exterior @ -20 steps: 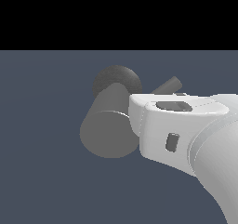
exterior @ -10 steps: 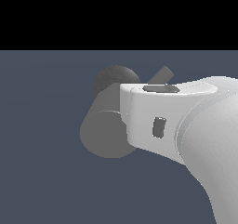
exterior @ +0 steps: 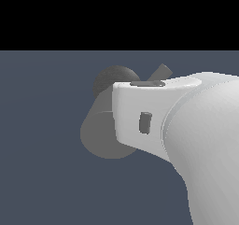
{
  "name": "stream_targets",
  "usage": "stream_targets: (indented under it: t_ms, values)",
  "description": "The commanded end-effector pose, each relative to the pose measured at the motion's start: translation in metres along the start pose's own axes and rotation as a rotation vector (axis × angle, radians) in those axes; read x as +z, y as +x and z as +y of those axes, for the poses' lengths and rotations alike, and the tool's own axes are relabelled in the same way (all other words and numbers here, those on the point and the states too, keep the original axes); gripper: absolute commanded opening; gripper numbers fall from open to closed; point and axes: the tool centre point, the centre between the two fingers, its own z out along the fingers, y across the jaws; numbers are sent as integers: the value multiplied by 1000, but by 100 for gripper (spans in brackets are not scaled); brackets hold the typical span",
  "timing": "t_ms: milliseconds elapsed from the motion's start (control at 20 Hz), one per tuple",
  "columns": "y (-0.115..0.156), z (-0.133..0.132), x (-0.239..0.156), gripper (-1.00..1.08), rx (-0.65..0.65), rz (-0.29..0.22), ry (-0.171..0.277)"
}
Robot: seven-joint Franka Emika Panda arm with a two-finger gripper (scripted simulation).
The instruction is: Turn on the faucet by rotating a designated handle.
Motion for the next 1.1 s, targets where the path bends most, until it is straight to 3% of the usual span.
stream_targets:
  t_ms: [0, 750, 800, 1050]
  values:
    - [-27, 26, 1, -100, -4, -62, -42]
    - [-57, 67, -2, -100, -6, -96, -60]
    - [-22, 49, -8, -100, -2, -2, -26]
    - [-23, 60, -4, -100, -2, -5, -26]
